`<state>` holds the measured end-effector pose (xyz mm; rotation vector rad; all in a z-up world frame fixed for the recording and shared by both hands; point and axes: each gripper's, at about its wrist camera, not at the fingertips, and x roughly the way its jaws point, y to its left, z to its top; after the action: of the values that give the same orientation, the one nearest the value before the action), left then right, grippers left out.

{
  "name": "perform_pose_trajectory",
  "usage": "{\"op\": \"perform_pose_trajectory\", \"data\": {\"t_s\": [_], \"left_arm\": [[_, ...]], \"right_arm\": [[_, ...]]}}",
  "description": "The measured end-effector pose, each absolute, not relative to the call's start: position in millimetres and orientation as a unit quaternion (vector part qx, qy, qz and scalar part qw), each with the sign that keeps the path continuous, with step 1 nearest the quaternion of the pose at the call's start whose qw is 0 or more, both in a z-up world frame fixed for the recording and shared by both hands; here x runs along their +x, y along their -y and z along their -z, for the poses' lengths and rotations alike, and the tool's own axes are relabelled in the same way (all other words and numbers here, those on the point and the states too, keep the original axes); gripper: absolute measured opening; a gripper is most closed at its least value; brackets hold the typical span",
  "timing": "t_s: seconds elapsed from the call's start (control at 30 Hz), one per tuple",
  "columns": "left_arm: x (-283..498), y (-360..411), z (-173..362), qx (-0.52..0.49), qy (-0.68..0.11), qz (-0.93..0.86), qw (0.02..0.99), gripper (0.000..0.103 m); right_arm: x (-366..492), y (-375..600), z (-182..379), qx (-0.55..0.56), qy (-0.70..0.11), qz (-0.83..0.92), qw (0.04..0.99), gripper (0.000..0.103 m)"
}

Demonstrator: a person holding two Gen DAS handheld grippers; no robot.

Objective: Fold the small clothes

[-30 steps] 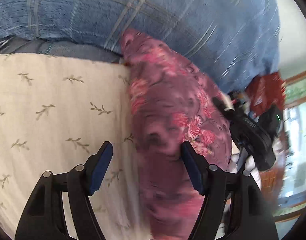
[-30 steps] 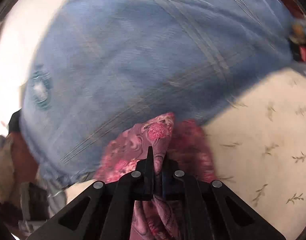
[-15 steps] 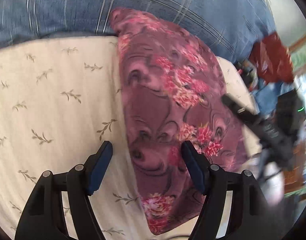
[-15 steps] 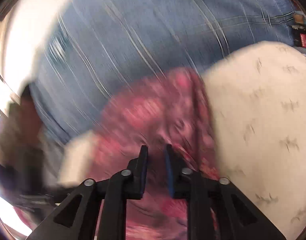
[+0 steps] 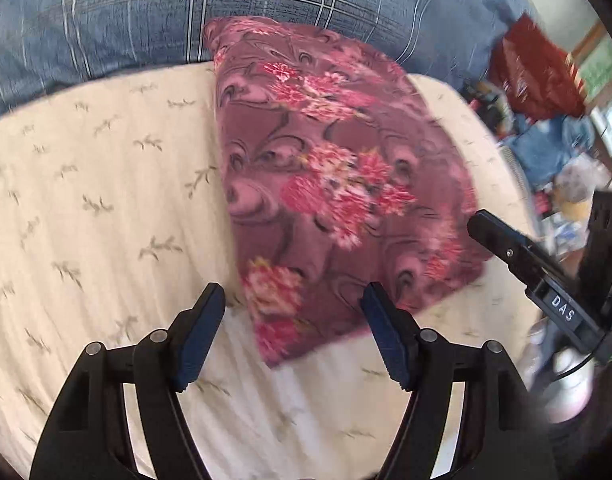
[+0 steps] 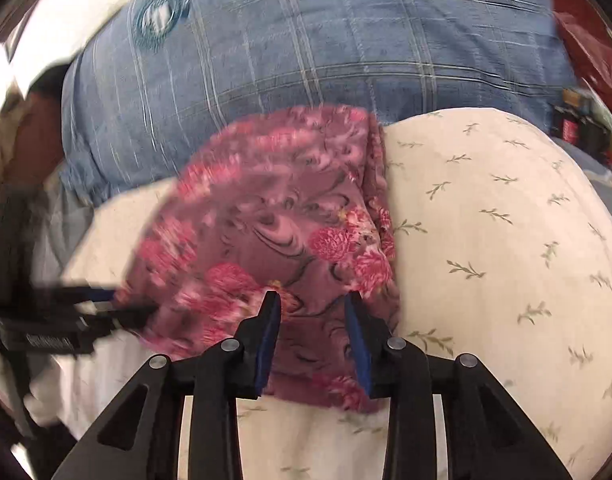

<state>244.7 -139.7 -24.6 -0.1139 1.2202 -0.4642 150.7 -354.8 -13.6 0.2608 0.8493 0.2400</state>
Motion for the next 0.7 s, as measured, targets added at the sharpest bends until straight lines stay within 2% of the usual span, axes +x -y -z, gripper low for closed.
{"op": "perform_pose_trajectory", "data": {"t_s": [0.17,0.3,0.4,0.43,0.7], "left_arm": [[247,138,39,-0.071,-0.579,0.195,0.788,0.071],[241,142,36,-0.053,-0.571,0.189,0.797,0.071],[241,138,36,-0.062,-0.571,0.191,0.796,0.071],[241,138,36,-0.062,-0.571,0.191,0.796,0.071],[238,130,35,-0.066,-0.567,0.205,0.795,0.073]], "right_arm": [[146,359,34,0.095,-0.432,-0.068,0.894,0.037],[138,370,42,0.144,-0.407,-0.059,0.9,0.041],[134,366,42,0.13,-0.394,-0.052,0.908,0.044],[133,364,43,0.123,-0.398,-0.051,0.908,0.051],[134,359,45,0.136,-0.393,-0.066,0.907,0.072]]}}
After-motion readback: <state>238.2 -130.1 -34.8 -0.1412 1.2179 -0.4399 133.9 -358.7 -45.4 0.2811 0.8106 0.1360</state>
